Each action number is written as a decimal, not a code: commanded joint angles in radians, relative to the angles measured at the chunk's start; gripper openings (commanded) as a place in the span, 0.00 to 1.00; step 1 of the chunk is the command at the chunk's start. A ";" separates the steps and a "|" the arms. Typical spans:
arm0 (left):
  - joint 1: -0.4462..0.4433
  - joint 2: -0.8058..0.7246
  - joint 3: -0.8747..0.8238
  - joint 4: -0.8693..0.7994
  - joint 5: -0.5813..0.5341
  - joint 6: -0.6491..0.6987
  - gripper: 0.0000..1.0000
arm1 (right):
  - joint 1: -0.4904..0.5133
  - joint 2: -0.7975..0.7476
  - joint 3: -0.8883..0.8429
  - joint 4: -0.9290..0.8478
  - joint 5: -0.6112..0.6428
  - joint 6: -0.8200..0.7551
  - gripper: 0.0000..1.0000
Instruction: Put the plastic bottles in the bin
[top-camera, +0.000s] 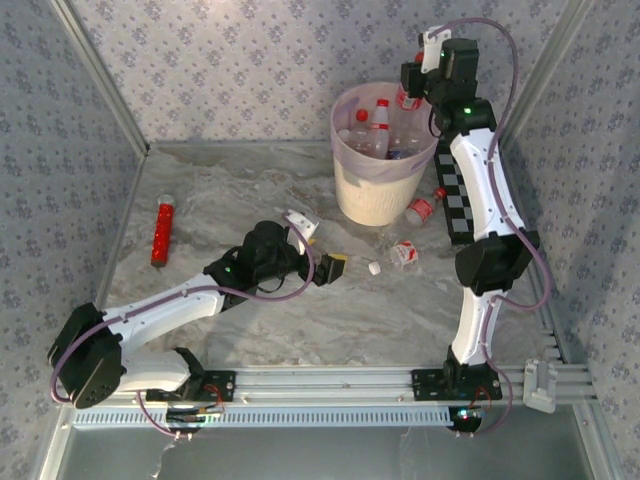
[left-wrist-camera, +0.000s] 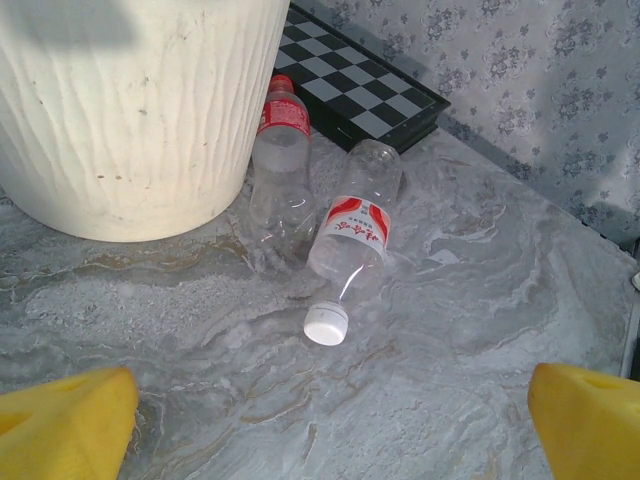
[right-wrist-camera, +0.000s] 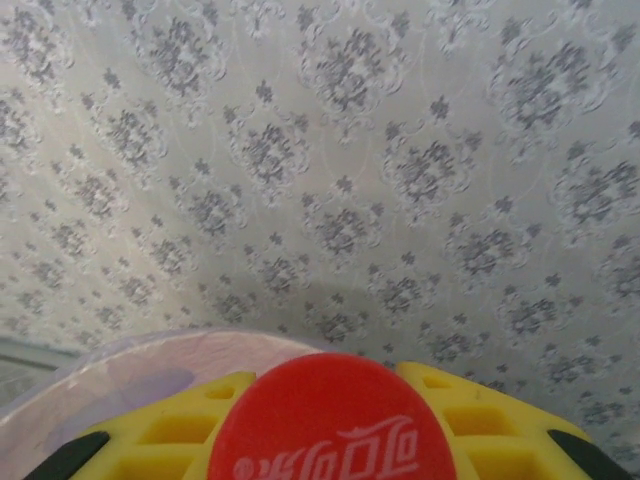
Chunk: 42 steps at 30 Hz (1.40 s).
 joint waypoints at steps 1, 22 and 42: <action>0.002 -0.022 -0.002 -0.003 -0.009 -0.005 1.00 | 0.017 0.025 -0.014 -0.294 -0.157 0.089 0.00; 0.001 0.002 0.017 -0.005 -0.003 0.002 1.00 | 0.086 0.172 -0.008 -0.360 -0.032 0.030 0.00; 0.000 -0.030 -0.001 -0.032 -0.038 0.009 1.00 | 0.133 0.110 -0.231 -0.201 0.037 0.089 0.33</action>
